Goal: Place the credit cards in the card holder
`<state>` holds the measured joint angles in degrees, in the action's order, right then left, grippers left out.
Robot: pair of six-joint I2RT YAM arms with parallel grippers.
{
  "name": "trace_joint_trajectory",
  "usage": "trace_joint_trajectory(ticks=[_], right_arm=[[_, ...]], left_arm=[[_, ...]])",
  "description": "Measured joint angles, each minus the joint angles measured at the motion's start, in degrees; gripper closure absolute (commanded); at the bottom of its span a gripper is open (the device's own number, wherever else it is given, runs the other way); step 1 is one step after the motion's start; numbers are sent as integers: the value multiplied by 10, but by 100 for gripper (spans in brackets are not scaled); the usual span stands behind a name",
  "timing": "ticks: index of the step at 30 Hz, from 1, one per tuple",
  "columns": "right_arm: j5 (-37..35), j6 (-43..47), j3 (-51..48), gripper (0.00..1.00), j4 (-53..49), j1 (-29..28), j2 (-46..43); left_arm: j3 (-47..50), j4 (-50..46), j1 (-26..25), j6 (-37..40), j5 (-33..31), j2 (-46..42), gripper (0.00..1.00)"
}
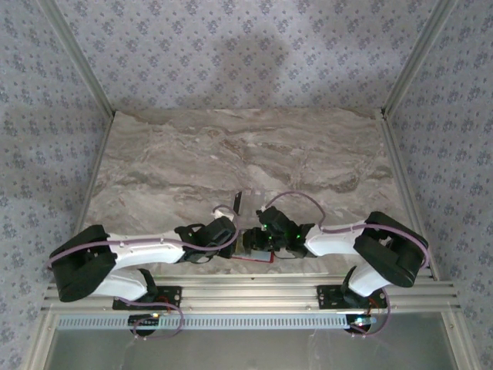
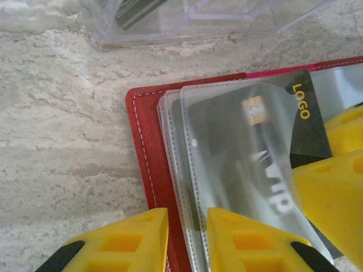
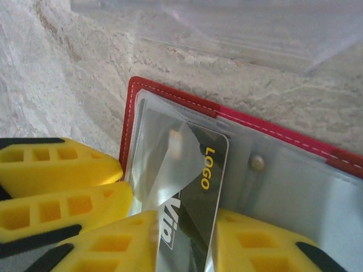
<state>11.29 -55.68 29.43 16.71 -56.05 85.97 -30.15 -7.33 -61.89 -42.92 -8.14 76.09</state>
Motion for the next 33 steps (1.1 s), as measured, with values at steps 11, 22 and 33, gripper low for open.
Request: trace_joint_trajectory(ticks=[11,22,33], right_arm=[[-19,20,22,37,-58,-12,-17],[-97,54,28,19,-191,-33,-93],[-167,61,29,18,-284,-37,-140]], left_arm=[[2,-17,1,1,16,-29,67],[15,-20,26,5,53,-86,59],[38,-21,53,9,83,-127,48]])
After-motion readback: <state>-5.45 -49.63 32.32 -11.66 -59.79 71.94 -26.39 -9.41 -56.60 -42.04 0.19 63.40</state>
